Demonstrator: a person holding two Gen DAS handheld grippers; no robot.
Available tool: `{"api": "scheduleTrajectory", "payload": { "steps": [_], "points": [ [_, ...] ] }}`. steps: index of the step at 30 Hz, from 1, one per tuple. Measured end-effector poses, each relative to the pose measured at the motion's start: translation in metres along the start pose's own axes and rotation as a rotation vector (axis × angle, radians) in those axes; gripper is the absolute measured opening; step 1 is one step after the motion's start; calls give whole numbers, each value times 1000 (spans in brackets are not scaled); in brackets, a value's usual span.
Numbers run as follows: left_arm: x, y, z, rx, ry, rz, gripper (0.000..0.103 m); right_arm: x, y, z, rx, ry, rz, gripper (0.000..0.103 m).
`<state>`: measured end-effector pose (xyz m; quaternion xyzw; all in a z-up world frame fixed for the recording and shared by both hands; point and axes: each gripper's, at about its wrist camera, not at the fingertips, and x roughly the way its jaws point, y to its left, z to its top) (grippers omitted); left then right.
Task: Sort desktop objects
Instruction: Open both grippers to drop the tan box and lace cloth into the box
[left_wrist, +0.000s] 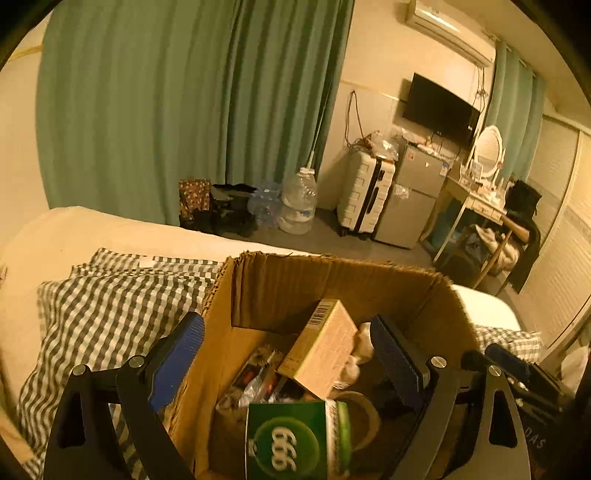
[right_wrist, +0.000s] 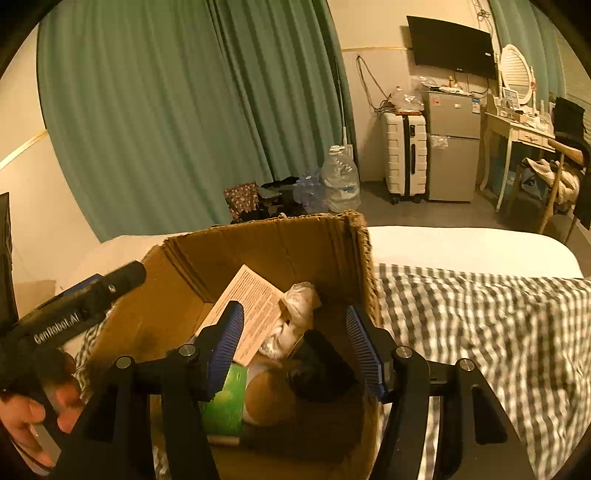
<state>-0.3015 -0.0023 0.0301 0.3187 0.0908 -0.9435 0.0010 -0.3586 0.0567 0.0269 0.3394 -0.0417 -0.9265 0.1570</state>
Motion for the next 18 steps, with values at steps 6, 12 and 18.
{"api": "scheduleTrajectory", "payload": {
  "steps": [6,12,18],
  "points": [
    [-77,-15,10,32,-59,-6,99,-71,23,9,-47,-52,-23,59],
    [-143,-22,19,58,-91,-14,103,-147,51,22,-71,-123,-44,88],
    [-189,-6,10,31,-74,17,103,-191,70,14,-77,-120,-33,92]
  ]
}}
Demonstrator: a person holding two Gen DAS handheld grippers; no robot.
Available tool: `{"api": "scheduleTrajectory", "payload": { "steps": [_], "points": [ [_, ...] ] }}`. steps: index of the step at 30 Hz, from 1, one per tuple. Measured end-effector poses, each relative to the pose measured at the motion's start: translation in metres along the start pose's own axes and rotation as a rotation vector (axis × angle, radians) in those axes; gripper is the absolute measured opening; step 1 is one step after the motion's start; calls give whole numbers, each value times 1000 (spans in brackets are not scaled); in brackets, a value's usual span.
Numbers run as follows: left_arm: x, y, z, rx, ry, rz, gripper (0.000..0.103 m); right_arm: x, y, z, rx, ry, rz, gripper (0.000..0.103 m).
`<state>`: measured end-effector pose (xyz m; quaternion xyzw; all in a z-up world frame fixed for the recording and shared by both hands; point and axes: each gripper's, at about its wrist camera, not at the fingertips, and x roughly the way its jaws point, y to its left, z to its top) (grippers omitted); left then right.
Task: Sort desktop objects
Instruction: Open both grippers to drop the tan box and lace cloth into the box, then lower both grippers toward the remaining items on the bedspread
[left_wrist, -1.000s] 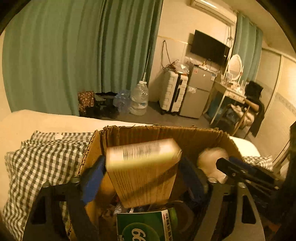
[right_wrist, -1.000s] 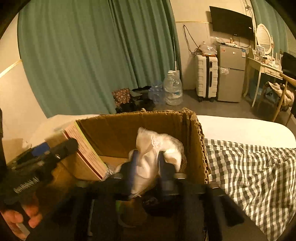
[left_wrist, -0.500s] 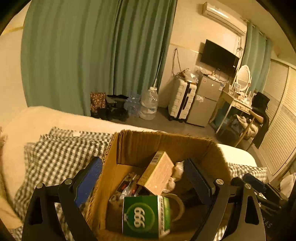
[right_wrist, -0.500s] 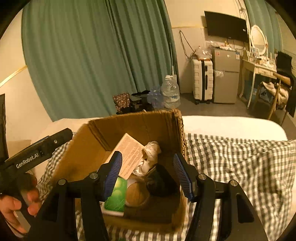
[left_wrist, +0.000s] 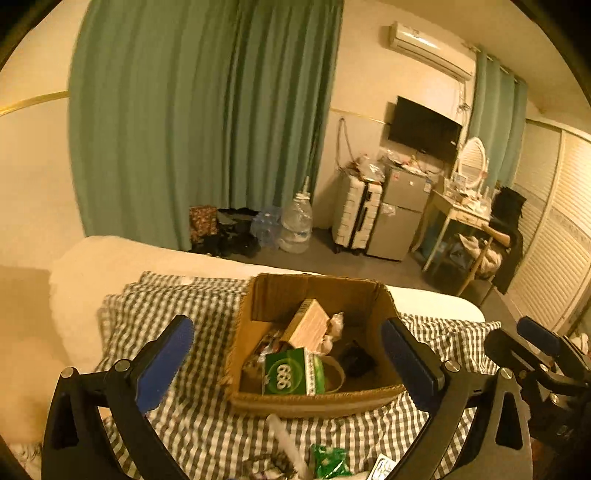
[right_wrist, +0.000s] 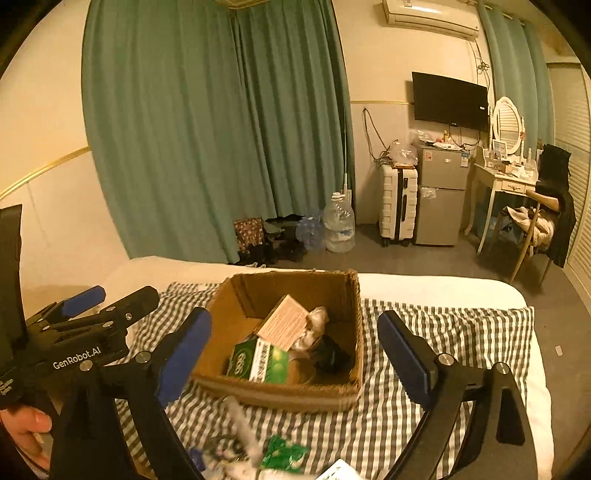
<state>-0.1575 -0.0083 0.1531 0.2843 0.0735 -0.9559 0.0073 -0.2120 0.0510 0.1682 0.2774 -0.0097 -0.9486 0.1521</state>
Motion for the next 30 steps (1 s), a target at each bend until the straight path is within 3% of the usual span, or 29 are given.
{"api": "scheduleTrajectory", "payload": {
  "steps": [8,12,18,24,30],
  "points": [
    [-15,21,-48,-8,60,27,103,-17,3,-42,20,56,-29,92],
    [-12,26,-90,19,75,36,103,-14,1,-79,21,85,-58,92],
    [0,25,-164,50,121,40,103,8,-17,-147,129,201,-51,92],
    [26,22,-233,18,271,5,103,30,-32,-195,186,292,-86,92],
    [29,14,-273,-63,370,-19,103,40,-43,-216,204,323,-115,92]
  ]
}}
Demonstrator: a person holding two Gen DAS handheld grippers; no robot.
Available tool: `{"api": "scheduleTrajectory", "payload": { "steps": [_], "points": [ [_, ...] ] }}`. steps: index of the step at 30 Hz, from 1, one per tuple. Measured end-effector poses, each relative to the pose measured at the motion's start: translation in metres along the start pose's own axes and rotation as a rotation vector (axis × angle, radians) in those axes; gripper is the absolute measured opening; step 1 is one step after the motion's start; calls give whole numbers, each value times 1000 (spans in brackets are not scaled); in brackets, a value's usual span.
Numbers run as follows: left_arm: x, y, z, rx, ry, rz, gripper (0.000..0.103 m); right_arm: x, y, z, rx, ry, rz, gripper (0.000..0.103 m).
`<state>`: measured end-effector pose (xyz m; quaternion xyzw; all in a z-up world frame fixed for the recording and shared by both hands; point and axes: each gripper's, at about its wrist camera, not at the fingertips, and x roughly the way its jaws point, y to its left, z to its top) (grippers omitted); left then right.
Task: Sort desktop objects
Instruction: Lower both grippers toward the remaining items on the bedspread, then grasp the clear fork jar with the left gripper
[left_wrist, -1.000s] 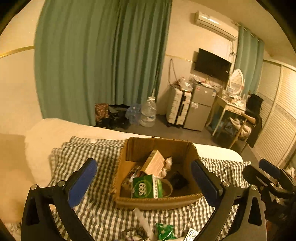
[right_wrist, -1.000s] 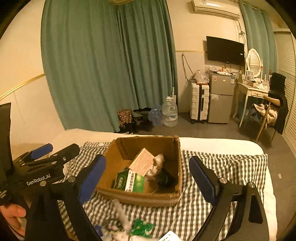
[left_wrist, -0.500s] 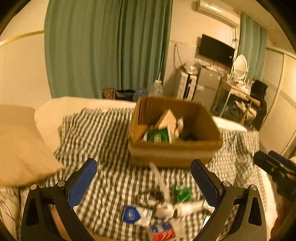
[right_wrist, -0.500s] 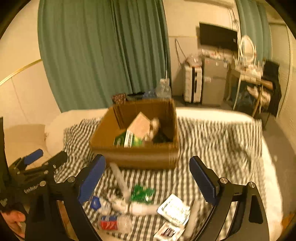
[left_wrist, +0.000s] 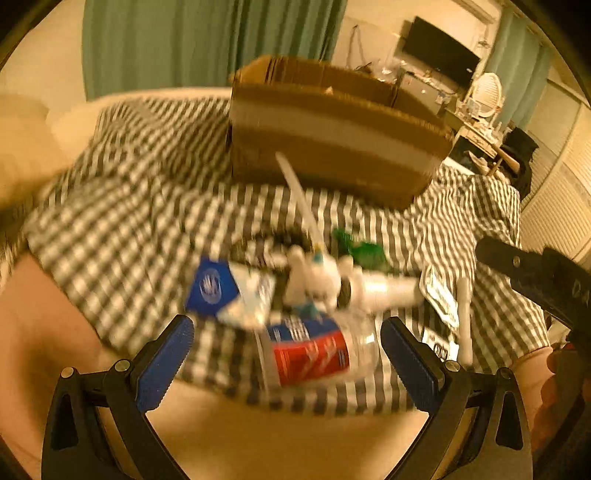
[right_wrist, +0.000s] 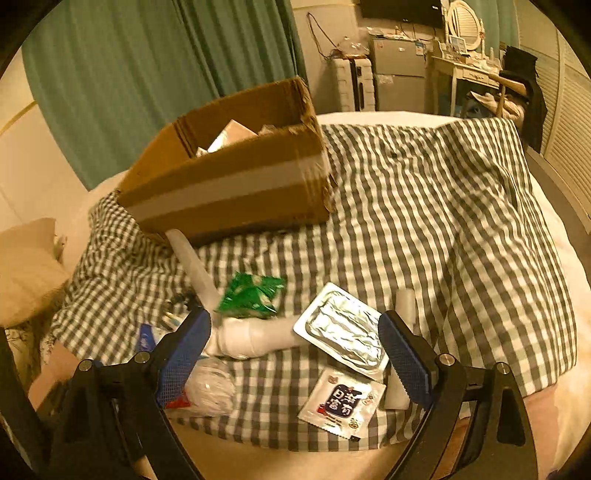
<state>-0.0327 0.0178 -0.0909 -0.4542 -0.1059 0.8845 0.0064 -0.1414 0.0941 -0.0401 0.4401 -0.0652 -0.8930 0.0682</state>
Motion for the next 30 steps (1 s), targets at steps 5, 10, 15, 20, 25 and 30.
{"api": "scheduleTrajectory", "payload": {
  "steps": [5,10,15,20,25,30],
  "points": [
    [19,-17,-17,14,83,-12,103,4,-9,-5,12,0,-17,92],
    [29,-36,-22,62,84,-14,103,8,-7,-7,-14,0,-35,92],
    [39,-43,-18,124,48,66,90,20,-1,-14,-49,17,-23,92],
    [37,-29,-9,112,-9,13,90,34,3,-23,-54,45,28,92],
    [33,-8,9,94,-84,90,89,44,10,-34,-43,83,88,92],
    [39,10,22,62,-112,101,72,57,19,-43,-51,129,113,92]
  ]
}}
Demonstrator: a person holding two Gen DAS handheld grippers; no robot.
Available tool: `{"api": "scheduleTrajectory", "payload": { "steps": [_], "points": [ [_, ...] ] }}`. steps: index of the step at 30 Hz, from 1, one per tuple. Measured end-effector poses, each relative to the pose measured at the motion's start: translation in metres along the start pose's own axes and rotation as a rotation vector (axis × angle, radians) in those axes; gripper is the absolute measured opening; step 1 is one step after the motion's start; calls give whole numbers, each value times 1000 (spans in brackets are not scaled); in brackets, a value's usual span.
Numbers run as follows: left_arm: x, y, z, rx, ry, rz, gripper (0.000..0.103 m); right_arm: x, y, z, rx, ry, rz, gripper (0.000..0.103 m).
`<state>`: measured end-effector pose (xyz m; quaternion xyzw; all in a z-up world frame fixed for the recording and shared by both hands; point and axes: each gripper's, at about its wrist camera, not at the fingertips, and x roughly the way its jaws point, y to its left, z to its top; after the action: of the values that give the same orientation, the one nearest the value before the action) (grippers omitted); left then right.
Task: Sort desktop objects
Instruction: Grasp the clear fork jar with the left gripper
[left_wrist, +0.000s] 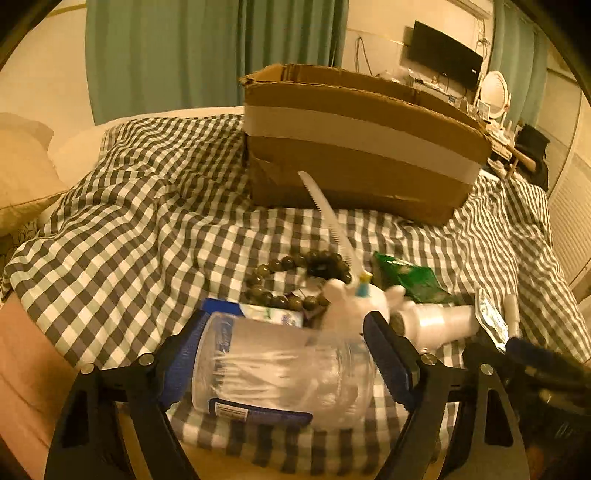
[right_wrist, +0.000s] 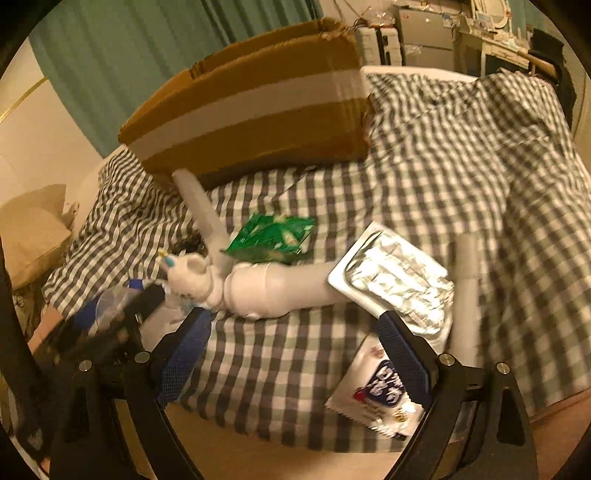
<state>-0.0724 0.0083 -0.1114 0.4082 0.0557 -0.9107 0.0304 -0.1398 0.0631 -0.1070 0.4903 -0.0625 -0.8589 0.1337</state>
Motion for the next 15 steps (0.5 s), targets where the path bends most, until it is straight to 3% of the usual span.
{"api": "scheduleTrajectory", "payload": {
  "steps": [1,3,6,7,11,13,15],
  "points": [
    [5,2,-1,-1,25,8,58,5,3,-2,-10,14,-2,92],
    [14,9,-9,-20,97,-16,58,12,5,-5,-23,35,-15,92],
    [14,21,-16,-76,121,-58,68,23,4,-7,-23,58,-27,92],
    [15,24,-16,-89,144,-68,76,27,3,-7,-19,64,-28,92],
    [6,32,-18,-146,157,-85,83,36,5,-6,-34,63,-28,92],
    [1,28,-19,-135,157,-84,90,40,9,-4,-62,57,-41,92],
    [-3,24,-19,-91,151,-91,91,47,14,-2,-91,51,-61,92]
  ]
}}
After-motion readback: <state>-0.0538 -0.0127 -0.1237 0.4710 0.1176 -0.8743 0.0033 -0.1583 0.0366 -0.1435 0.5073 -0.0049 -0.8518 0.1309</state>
